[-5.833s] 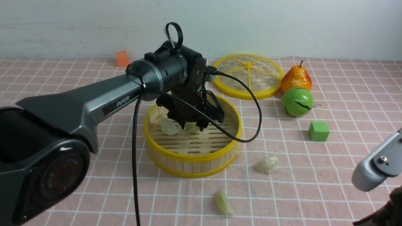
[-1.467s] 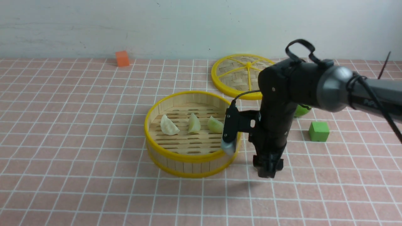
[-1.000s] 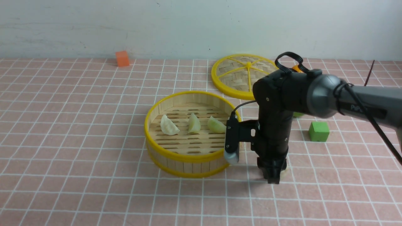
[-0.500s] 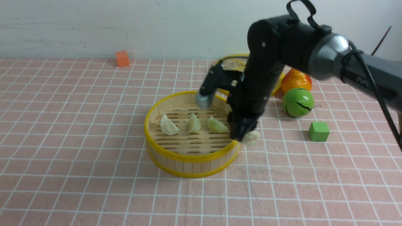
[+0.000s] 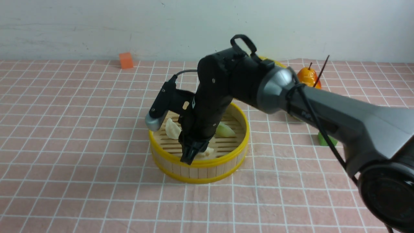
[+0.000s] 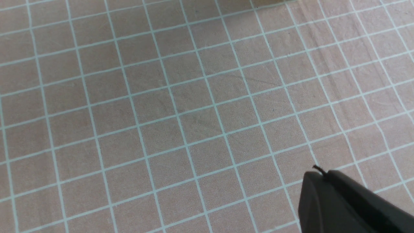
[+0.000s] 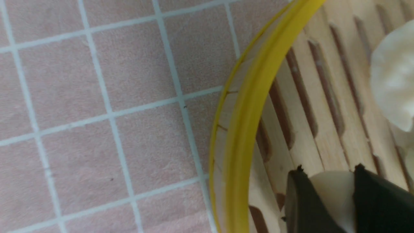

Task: Put the dumplings into the steamer on the table with the pink tablecloth.

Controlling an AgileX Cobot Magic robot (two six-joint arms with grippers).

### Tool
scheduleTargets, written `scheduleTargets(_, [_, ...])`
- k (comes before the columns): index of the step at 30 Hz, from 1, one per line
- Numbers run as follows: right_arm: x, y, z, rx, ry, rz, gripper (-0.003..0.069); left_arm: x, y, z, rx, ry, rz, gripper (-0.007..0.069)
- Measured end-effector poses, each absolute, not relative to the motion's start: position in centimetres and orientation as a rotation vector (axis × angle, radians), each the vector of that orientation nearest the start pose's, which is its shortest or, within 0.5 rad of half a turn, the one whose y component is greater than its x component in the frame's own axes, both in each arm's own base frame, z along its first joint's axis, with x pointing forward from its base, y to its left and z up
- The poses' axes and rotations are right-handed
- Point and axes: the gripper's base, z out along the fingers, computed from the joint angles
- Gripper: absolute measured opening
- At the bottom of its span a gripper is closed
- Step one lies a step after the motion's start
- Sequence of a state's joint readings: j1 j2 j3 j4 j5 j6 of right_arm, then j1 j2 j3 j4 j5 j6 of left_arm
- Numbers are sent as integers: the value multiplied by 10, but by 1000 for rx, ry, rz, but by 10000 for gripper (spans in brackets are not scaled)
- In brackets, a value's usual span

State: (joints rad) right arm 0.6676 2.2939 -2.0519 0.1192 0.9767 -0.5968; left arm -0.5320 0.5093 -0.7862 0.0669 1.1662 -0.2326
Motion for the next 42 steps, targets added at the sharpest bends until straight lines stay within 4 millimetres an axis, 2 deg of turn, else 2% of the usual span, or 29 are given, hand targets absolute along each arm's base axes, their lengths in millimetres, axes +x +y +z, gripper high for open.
scheduleTargets(4, [397,321,203,-1487,2235,149,206,57,-27,340,357,2347,-286,-13])
scheduleTargets(7, [399,321,209,-1419,2256,143,314,60,-30,338,349,2274,-322,-13])
scheduleTargets(8, [399,321,209,-1418,2261,144,323,60,-30,338,349,2268,-325,-13])
scheduleTargets(10, [398,317,226,-1412,2289,114,440,62,-32,330,340,2183,-367,-11])
scheduleTargets(11, [398,316,231,-1410,2284,107,447,63,-33,326,340,2181,-369,-11])
scheduleTargets(13, [392,306,266,-1400,2312,40,516,66,-35,310,337,2122,-390,-10])
scheduleTargets(15, [387,298,305,-1342,2275,2,519,68,-37,300,335,2095,-401,-9])
scheduleTargets(16, [383,293,326,-1306,2240,-5,510,70,-38,295,336,2085,-405,-6])
scheduleTargets(17, [382,292,330,-1298,2233,-10,507,70,-38,295,336,2085,-405,-6])
scheduleTargets(18, [373,281,363,-1227,2188,-7,468,72,-39,290,335,2075,-410,-6])
scheduleTargets(19, [366,274,382,-1185,2168,4,434,72,-39,287,335,2073,-412,-5])
scheduleTargets(20, [364,273,386,-1176,2165,7,426,72,-39,286,336,2072,-412,-4])
scheduleTargets(21, [349,257,419,-1080,2140,41,336,73,-40,284,336,2072,-413,-2])
scheduleTargets(22, [345,254,425,-1060,2135,52,325,73,-40,284,336,2071,-413,-2])
scheduleTargets(23, [335,245,442,-1009,2122,84,248,73,-40,284,335,2070,-414,-3])
scheduleTargets(24, [333,244,445,-1002,2119,89,237,73,-40,284,335,2070,-414,-3])
scheduleTargets(25, [317,232,463,-961,2103,121,144,73,-40,284,335,2068,-414,0])
scheduleTargets(26, [315,231,464,-957,2102,123,120,73,-40,284,335,2069,-414,0])
scheduleTargets(27, [297,218,477,-945,2093,149,36,73,-40,283,336,2070,-414,1])
scheduleTargets(28, [294,217,478,-943,2095,152,20,73,-40,283,336,2070,-414,1])
scheduleTargets(29, [280,207,483,-942,2101,162,-11,73,-40,283,336,2070,-414,2])
scheduleTargets(31, [258,191,484,-948,2125,172,-19,73,-40,283,336,2070,-414,4])
scheduleTargets(36, [210,159,466,-968,2168,221,-19,73,-40,283,336,2070,-414,4])
scheduleTargets(37, [208,159,466,-964,2160,231,-19,73,-40,283,336,2070,-414,4])
scheduleTargets(38, [193,149,459,-950,2130,262,-18,73,-40,283,336,2071,-413,4])
scheduleTargets(42, [165,129,450,-894,2016,302,-17,73,-40,283,336,2071,-413,8])
